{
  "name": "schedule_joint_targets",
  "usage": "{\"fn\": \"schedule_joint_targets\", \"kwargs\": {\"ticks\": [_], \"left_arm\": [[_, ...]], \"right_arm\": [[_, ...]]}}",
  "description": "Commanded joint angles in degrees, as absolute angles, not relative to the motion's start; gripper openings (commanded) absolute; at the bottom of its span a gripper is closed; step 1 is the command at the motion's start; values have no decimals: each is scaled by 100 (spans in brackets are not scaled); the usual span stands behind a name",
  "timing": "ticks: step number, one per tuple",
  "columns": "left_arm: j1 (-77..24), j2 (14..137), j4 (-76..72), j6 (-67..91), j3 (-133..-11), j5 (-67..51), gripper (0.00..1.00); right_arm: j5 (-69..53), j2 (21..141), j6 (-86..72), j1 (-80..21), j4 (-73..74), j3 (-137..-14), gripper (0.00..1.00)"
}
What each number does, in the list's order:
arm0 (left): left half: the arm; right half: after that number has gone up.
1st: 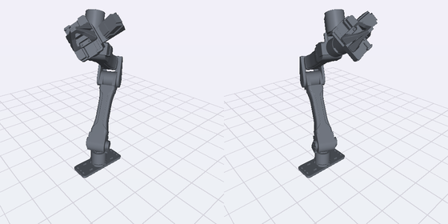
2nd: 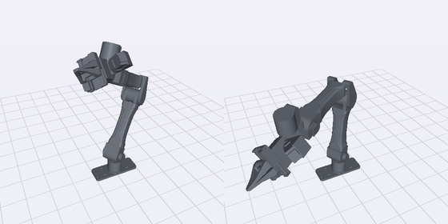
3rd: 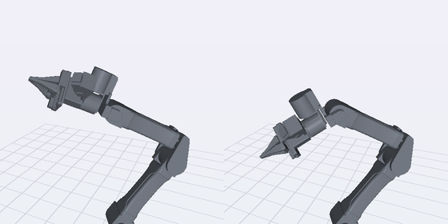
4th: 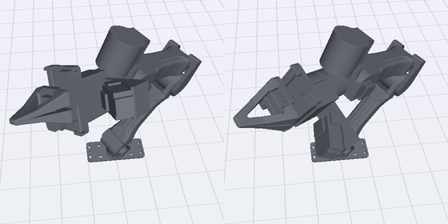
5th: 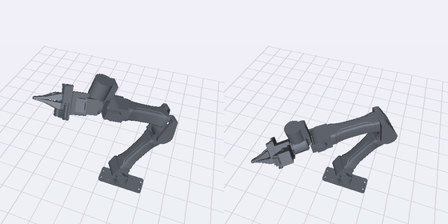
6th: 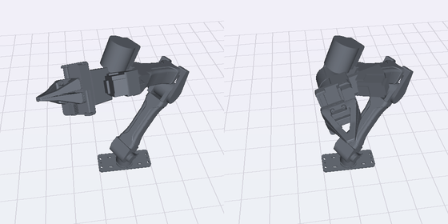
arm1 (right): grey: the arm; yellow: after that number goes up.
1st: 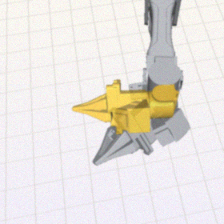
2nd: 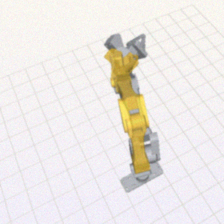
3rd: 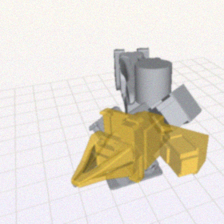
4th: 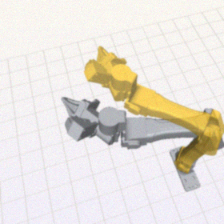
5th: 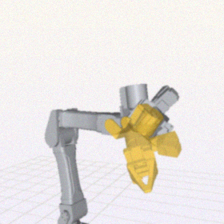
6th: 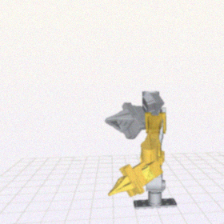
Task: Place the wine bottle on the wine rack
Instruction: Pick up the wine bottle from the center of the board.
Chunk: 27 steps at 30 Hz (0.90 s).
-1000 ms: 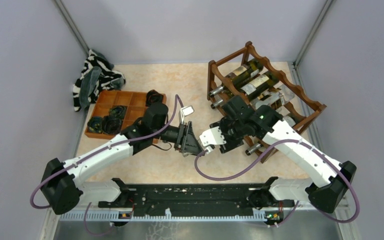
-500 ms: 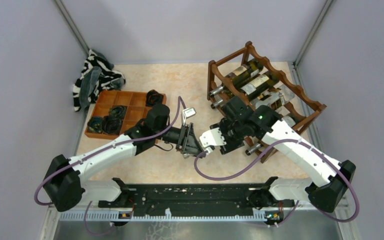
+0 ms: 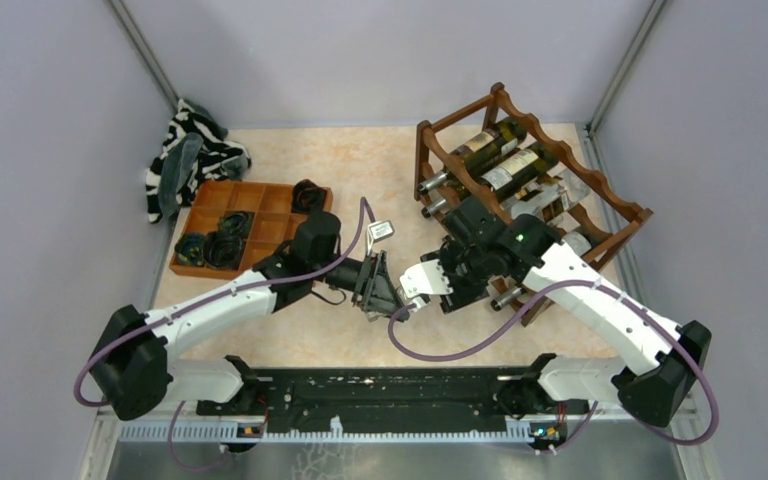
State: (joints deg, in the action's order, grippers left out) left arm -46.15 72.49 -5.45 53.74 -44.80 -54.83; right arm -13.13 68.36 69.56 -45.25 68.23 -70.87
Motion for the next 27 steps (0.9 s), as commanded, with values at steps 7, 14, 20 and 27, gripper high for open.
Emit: {"fn": "schedule_joint_targets", "kwargs": {"ticks": [7,14,20,27], "left_arm": [[-4520,7021,-1398,5418,-3914,-5671,10],[-4131,6876,-697,5096,-3959,-5347,58],[-3838,6993,-570,4870,-3977,-5791,62],[-3824,7179,-460,4807,-4100,-6056,61]], "right_arm": [[-1987,6609,6760,-4605,6514,-7226,17],[-1848,6603,6835,-4605,6565,-7132,8],[-1746,6609,6874,-4614,6559,-7075,7],[-1716,6715,6828,-4648,6484,-7096,7]]}}
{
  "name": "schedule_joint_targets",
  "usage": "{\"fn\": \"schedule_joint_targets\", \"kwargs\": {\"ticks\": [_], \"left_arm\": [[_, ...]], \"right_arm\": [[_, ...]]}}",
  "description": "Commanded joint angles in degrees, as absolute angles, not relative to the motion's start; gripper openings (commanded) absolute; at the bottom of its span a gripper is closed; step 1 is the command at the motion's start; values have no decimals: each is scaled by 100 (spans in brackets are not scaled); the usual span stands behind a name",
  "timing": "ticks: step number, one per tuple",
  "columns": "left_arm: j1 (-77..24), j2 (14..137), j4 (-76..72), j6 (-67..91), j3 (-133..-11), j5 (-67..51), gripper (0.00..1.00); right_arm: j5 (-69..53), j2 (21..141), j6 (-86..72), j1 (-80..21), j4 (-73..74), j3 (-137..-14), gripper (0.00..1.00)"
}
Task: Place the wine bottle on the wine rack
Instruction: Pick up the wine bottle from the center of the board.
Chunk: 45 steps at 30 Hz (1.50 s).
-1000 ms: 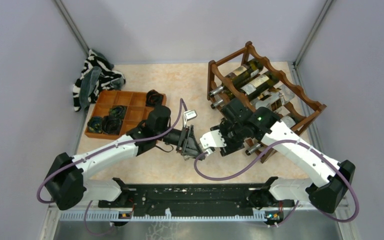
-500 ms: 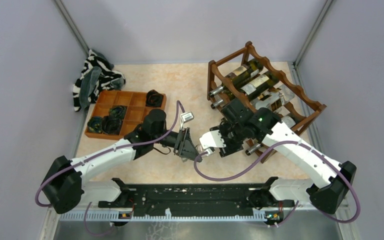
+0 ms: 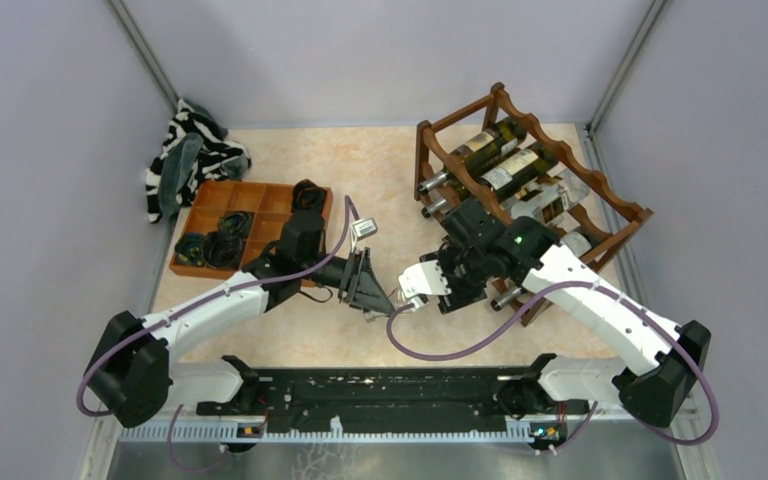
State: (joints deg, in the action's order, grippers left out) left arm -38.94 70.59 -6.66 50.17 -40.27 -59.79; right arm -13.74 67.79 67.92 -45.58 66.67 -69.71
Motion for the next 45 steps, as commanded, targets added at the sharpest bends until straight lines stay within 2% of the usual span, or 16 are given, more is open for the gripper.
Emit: {"fn": "schedule_joint_targets", "kwargs": {"ticks": [1,9,20,40,42,44,45], "left_arm": [[-3829,7177,-472,4814,-4090,-6063,61],[-3871,7258,-619,4935,-4066,-6072,61],[-3985,7312,-788,5054,-4037,-6102,54],[-4043,7198,-1011,5054,-3753,-6244,52],[-4043,7219,-1173,5116,-3717,-6249,46],[-4045,7239,-1342,5181,-3701,-6254,31],[-4044,7254,-1447,5208,-3698,-6288,21]], "right_arm": [[-1700,6740,6819,-4658,6476,-7085,7],[-1620,6930,6758,-4777,6419,-7141,7],[-1514,7064,6632,-4839,6322,-7215,7],[-1150,7144,6330,-4842,6178,-7158,7],[-1196,7142,6324,-4839,6200,-7164,7],[-1242,7140,6321,-4843,6205,-7164,7],[-1255,7143,6314,-4843,6205,-7159,7]]}}
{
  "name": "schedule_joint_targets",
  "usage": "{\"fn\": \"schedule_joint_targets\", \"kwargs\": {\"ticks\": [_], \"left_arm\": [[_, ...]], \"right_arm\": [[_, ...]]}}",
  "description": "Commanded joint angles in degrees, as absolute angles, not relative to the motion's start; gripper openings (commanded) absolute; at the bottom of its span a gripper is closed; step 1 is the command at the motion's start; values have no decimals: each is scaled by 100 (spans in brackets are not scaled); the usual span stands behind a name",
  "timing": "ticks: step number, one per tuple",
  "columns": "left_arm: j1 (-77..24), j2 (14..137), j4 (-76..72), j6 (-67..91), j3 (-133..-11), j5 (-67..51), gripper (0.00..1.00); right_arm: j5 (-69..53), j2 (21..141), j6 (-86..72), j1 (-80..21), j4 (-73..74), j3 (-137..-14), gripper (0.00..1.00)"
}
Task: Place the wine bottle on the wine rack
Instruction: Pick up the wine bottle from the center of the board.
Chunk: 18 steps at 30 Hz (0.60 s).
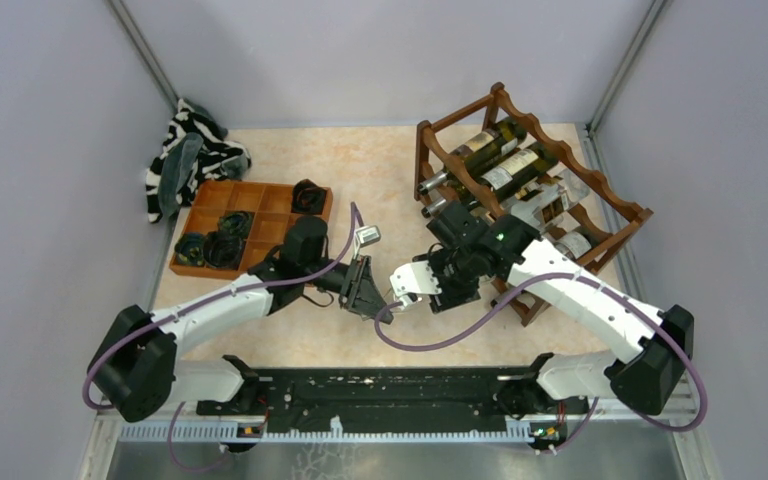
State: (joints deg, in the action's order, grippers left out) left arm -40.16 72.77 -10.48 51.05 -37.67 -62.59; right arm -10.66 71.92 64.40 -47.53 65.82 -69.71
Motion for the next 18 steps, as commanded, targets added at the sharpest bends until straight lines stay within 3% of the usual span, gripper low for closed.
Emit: {"fn": "schedule_joint_targets", "kwargs": {"ticks": [1,2,4,5,8,10,13,18], "left_arm": [[-4043,7274,-1533,5252,-3699,-6331,6],[-4047,7266,-1586,5232,-3708,-6305,0],[-4043,7211,-1852,5255,-3659,-6312,0],[-4043,7209,-2043,5302,-3619,-6339,0],[-4050,7233,-2808,5713,-3390,-6443,0],[-4043,7234,-3469,6052,-3163,-6489,0],[-4045,7189,-4029,6286,-2924,-6551,0],[-4046,7042,-4394,6408,-2621,-6548,0]], "right_arm": [[-1285,7145,6319,-4835,6205,-7159,8],[-1320,7145,6317,-4841,6209,-7152,9],[-1420,7129,6315,-4843,6228,-7141,15],[-1483,7109,6314,-4843,6238,-7135,25],[-1674,7059,6283,-4843,6287,-7112,69],[-1732,7028,6209,-4844,6312,-7126,86],[-1951,7020,6098,-4782,6397,-7245,98],[-2840,7031,6243,-4484,6782,-7584,98]]}}
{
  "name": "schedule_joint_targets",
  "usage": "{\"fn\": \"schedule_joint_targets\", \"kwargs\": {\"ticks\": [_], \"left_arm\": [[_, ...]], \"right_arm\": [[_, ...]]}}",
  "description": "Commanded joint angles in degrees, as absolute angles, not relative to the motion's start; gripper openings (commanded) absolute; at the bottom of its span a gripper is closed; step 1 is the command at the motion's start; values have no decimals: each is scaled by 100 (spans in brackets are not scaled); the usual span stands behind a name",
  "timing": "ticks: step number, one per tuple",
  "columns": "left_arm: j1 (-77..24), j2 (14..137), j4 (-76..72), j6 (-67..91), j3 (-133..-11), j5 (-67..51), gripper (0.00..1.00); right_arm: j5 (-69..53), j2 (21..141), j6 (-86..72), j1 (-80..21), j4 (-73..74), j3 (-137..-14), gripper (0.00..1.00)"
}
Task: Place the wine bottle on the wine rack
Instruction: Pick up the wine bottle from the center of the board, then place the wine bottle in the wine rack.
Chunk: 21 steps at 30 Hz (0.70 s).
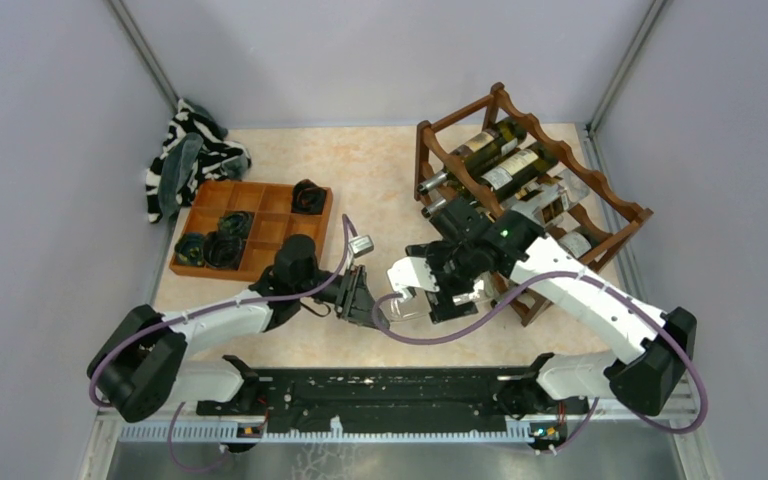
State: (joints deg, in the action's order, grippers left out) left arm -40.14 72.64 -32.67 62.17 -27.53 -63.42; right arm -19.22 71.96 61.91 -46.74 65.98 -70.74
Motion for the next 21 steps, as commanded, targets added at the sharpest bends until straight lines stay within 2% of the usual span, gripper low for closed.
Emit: {"fn": "schedule_joint_targets", "kwargs": {"ticks": [1,8,14,18,21], "left_arm": [[-4043,7038,-4475,6460,-2569,-6548,0],[-4043,7244,-5697,7073,-2153,-6488,0],[-4092,7352,-6582,7475,-1911,-6132,0],[-4201,7351,-6871,7514,-1851,-5763,0],[-4299,7479,-7091,7576,-1816,-5506,0]], "right_arm": [[-3018,7036,6313,-4431,6890,-7671,98],[-4287,7151,6797,-3993,7796,-8436,99],[-5394,7135,7108,-3185,8300,-8942,99],[-5808,7074,6770,-2667,8187,-9166,99],[-5889,6991,5973,-2236,7548,-9172,99]]}}
